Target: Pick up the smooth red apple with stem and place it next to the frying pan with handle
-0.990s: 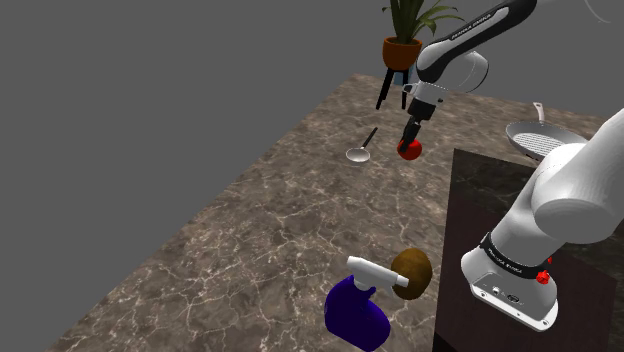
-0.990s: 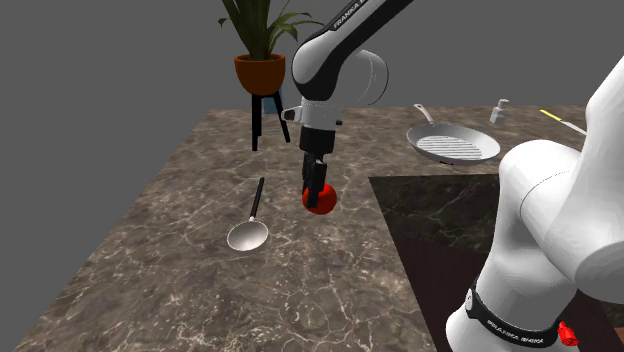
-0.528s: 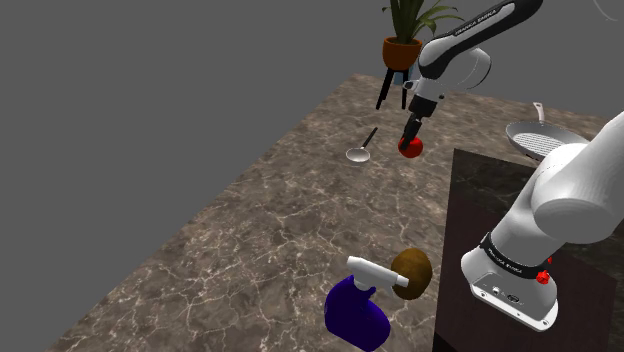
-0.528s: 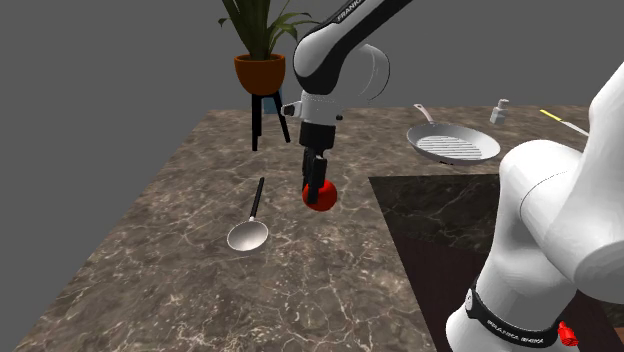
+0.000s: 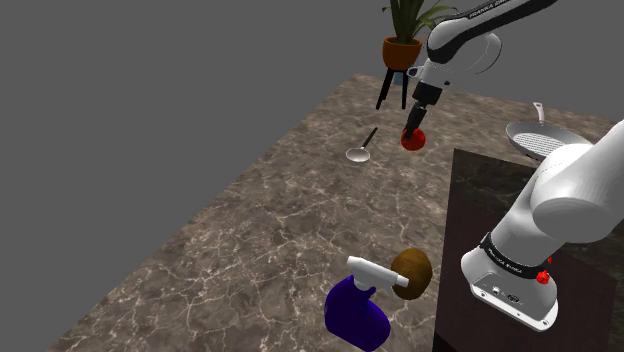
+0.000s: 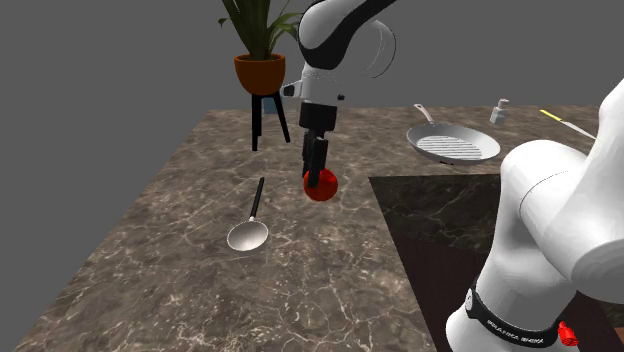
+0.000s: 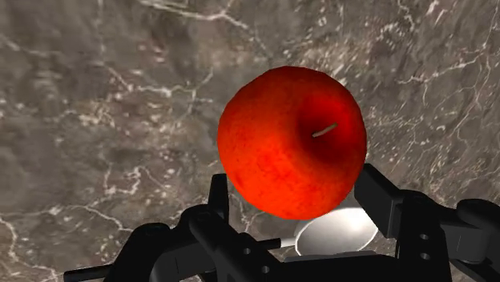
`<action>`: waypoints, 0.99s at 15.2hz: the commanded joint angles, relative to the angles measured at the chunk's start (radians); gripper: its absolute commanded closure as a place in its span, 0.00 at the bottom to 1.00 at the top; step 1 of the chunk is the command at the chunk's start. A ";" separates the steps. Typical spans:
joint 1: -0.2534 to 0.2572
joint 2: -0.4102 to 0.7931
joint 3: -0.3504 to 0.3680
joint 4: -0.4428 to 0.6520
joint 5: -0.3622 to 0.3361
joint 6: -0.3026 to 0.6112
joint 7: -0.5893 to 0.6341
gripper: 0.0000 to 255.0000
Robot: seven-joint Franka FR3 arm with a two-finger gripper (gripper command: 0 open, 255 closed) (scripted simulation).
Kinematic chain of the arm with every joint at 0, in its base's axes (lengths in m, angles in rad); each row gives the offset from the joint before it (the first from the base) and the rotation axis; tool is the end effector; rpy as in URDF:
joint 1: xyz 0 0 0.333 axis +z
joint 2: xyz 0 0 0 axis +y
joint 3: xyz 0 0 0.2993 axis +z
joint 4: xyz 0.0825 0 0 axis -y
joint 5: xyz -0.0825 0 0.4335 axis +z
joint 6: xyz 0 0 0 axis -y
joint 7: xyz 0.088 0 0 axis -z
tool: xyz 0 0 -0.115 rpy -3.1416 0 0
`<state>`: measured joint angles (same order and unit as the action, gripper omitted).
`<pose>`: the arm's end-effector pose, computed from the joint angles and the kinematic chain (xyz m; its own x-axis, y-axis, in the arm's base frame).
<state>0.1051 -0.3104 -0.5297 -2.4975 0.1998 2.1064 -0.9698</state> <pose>0.4349 -0.1720 0.3220 0.8929 0.4162 0.1721 0.4497 -0.8444 -0.2912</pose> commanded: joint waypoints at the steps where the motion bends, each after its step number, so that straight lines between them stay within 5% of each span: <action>1: -0.003 -0.016 0.007 0.015 -0.009 -0.028 0.016 1.00; 15: -0.017 -0.099 0.042 0.137 -0.049 -0.215 0.097 1.00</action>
<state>0.0888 -0.4030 -0.4913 -2.3692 0.1527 1.9057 -0.8792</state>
